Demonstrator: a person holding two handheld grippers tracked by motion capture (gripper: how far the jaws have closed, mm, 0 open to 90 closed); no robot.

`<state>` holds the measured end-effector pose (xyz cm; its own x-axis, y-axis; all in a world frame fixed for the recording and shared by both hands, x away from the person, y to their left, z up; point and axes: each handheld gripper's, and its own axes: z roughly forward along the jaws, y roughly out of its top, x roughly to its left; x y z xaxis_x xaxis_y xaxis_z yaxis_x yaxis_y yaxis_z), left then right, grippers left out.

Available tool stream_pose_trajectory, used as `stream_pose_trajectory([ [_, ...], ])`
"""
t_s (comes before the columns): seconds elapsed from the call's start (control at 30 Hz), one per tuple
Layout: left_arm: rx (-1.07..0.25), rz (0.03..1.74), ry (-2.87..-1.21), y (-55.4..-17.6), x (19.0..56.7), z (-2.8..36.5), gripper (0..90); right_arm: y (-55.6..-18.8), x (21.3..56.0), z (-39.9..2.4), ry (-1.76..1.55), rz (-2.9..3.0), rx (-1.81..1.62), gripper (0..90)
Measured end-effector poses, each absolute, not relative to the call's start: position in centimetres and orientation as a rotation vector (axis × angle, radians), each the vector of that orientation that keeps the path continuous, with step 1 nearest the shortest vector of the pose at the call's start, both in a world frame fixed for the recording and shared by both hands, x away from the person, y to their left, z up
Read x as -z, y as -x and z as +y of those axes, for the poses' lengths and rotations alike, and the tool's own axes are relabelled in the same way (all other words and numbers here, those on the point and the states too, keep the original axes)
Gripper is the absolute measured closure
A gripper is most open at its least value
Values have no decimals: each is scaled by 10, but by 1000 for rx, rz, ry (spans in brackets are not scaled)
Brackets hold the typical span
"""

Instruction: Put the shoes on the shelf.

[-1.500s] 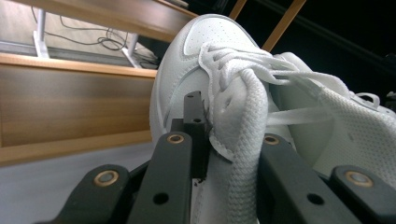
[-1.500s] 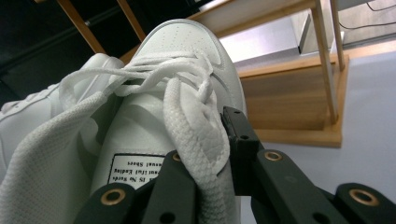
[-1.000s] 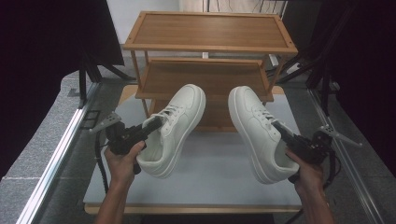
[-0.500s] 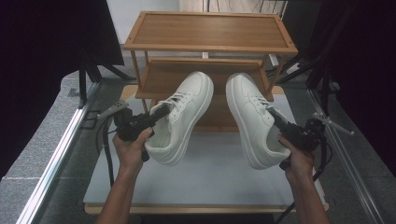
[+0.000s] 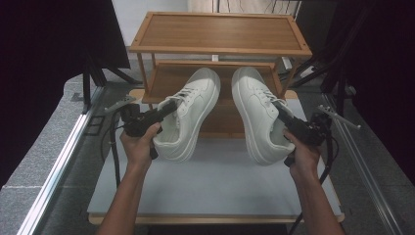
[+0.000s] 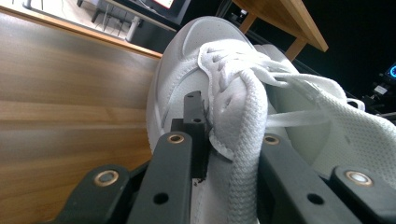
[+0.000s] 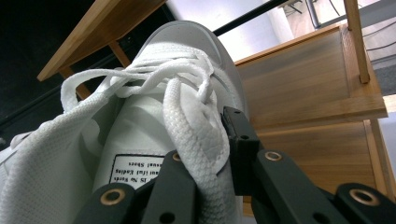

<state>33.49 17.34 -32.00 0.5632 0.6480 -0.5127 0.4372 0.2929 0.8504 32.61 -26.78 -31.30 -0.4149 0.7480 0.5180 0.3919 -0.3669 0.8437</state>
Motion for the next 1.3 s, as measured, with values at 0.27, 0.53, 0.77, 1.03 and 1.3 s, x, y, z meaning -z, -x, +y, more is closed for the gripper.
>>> stream_pose_trajectory([
  [0.27, -188, 1061, -1294, -341, 319, 172, 814, -335, 311, -258, -1531, 1557, -1829, 822],
  [0.53, -212, 1084, -1287, -350, 317, 166, 813, -348, 311, -253, -1575, 1524, -1821, 821],
  [0.77, -225, 1093, -1276, -359, 313, 159, 811, -360, 308, -247, -1585, 1515, -1807, 820],
  [1.03, -219, 1108, -1268, -371, 311, 147, 810, -370, 307, -240, -1602, 1516, -1783, 819],
  [1.3, -257, 1128, -1276, -383, 306, 137, 810, -383, 302, -229, -1625, 1497, -1741, 818],
])
